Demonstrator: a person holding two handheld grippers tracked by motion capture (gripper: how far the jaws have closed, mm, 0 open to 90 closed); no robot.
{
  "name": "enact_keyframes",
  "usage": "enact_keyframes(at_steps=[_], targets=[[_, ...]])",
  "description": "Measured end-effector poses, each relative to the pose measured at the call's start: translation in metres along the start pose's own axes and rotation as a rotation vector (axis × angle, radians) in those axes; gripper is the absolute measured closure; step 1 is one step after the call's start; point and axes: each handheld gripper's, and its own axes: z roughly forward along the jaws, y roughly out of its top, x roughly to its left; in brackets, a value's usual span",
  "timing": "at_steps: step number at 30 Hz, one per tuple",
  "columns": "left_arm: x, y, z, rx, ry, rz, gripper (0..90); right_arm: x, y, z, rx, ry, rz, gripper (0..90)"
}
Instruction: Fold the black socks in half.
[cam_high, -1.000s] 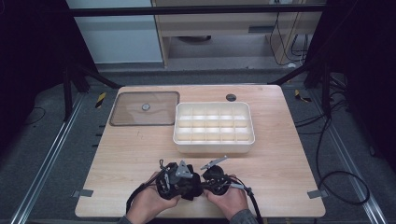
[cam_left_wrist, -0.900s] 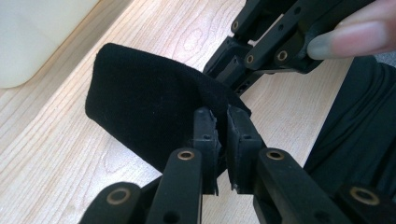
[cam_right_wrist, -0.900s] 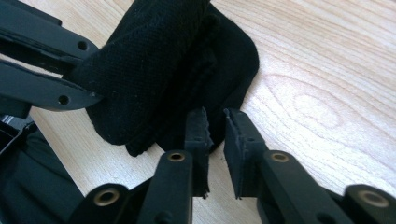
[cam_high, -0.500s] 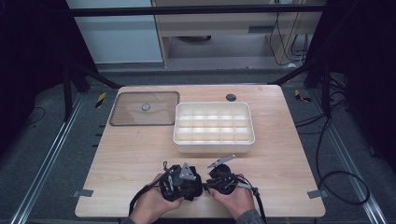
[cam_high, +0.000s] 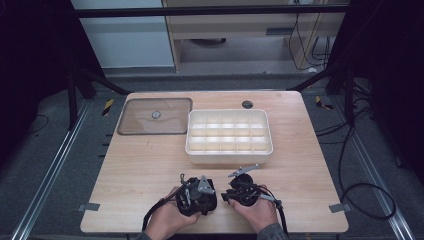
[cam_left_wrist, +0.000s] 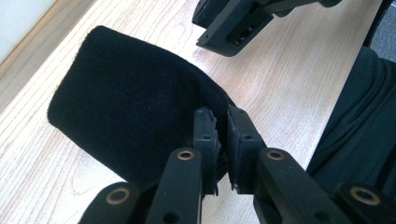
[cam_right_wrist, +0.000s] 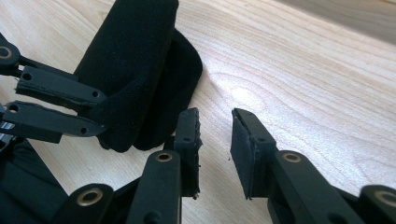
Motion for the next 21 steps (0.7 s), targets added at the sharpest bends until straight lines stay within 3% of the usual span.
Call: enact_keyframes(at_steps=[21], targets=[[0.001,0.005,0.011,0.017,-0.008,-0.012,82.2,-0.008,-0.001,-0.004,-0.014,-0.012,0.024,69.8]])
